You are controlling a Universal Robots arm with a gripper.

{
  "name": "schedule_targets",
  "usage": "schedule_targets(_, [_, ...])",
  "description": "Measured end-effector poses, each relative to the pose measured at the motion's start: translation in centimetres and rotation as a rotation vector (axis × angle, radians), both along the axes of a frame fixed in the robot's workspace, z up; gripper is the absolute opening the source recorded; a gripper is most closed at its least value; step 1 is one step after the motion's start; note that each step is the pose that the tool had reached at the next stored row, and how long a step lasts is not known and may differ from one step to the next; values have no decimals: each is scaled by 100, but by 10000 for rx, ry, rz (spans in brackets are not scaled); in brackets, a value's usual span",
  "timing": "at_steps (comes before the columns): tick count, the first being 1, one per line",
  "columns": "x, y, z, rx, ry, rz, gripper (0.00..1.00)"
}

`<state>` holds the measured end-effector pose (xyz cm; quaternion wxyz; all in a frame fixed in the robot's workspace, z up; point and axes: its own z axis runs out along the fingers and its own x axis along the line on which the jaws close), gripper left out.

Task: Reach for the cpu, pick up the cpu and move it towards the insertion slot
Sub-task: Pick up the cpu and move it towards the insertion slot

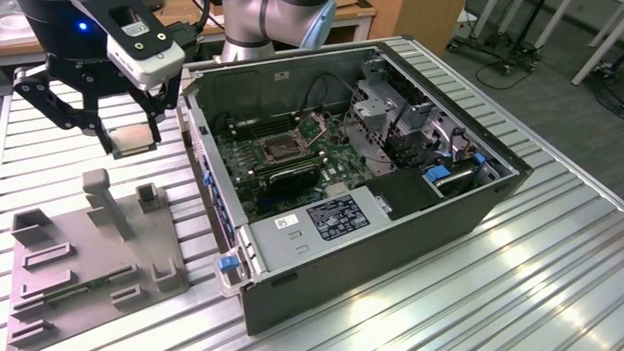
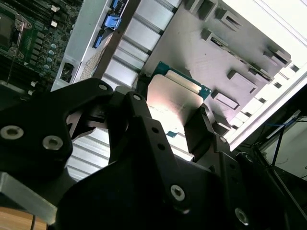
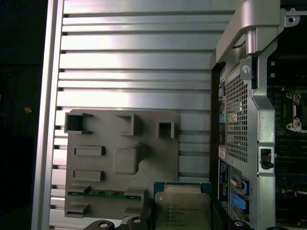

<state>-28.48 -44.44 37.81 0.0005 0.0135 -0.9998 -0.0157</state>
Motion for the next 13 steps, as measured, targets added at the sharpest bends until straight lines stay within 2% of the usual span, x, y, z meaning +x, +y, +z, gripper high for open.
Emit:
schedule_targets(9, [121,0,-1,0,-1,1,54])
schedule_targets(13, [133,0,-1,0,-1,-2,54])
